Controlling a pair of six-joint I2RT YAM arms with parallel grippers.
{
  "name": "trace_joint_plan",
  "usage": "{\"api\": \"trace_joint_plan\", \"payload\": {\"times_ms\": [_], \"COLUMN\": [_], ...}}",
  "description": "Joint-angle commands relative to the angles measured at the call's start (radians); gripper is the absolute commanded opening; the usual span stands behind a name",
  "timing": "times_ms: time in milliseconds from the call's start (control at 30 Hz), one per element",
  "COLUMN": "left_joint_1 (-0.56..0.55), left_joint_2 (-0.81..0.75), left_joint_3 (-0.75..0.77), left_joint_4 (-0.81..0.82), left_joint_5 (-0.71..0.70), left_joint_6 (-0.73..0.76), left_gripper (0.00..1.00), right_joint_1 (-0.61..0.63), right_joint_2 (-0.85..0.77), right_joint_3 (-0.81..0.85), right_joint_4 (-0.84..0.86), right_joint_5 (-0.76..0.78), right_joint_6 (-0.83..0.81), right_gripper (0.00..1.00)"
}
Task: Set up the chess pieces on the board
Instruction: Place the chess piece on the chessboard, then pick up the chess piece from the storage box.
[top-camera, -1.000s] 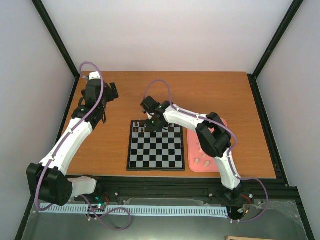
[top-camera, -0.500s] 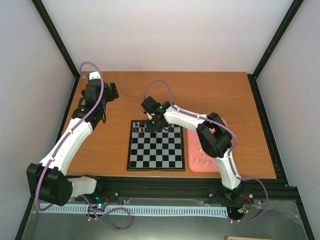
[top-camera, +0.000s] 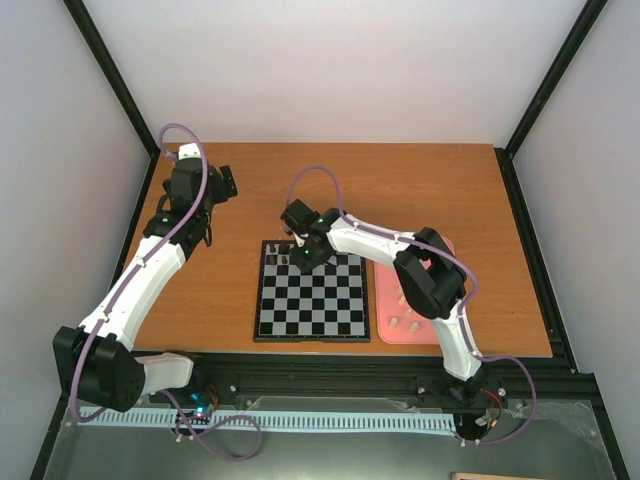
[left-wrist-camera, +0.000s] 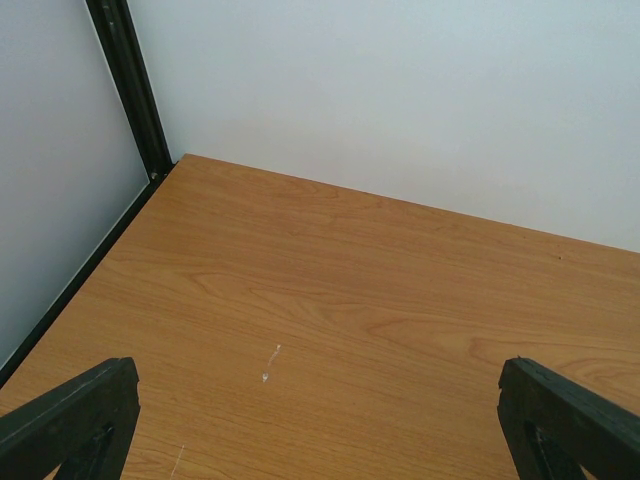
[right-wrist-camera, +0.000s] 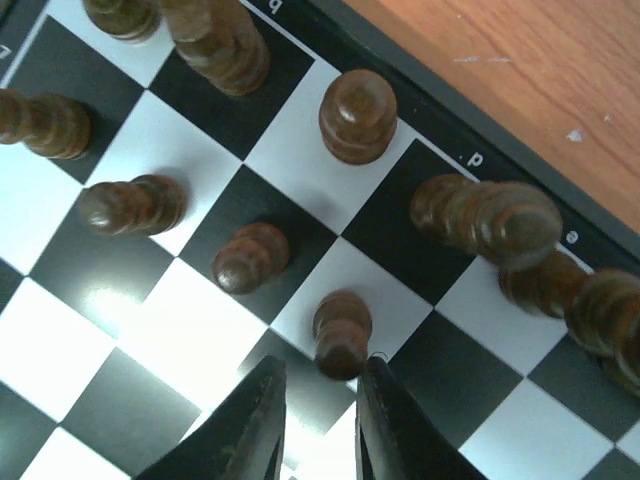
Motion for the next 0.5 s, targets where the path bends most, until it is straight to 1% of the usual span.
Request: {"api": "trace_joint_plan", "payload": {"times_ms": [0,100,167,333,467], "left_joint_1": [-0.003,-0.003,-0.003,-0.003,-0.003], "left_joint_2": [-0.001,-0.002,-0.002,-0.001,0.001], "left_joint_3": [0.023,0.023,0.024,0.025,0.024], "left_joint_4": [0.014,0.014,0.014,0.013,0.015], "left_joint_5": [-0.002,-0.002,-0.002,-0.001,0.004], "left_joint_6": [0.005,0.005,0.005,0.006,0.004], "left_gripper": [1.00,1.00,1.00,1.00,1.00], "right_joint_1": [0.024,0.028,0.029,0.019,-0.063], "right_joint_2": [-0.086,-0.122,-0.159,-0.295,-0.392], "right_joint_3": [-0.020,-0.035,-0.046,-0.141,-0.289], "right_joint_4": [-0.004,0.001,-0.003,-0.009,-0.001], "right_joint_5": [0.029,0.048,0.072,0.223,0.252], "right_joint_6": [-0.003,0.000,0.001,0.023,0.053], "right_gripper": [0.23,0.24,0.29,0.49,0.51]}}
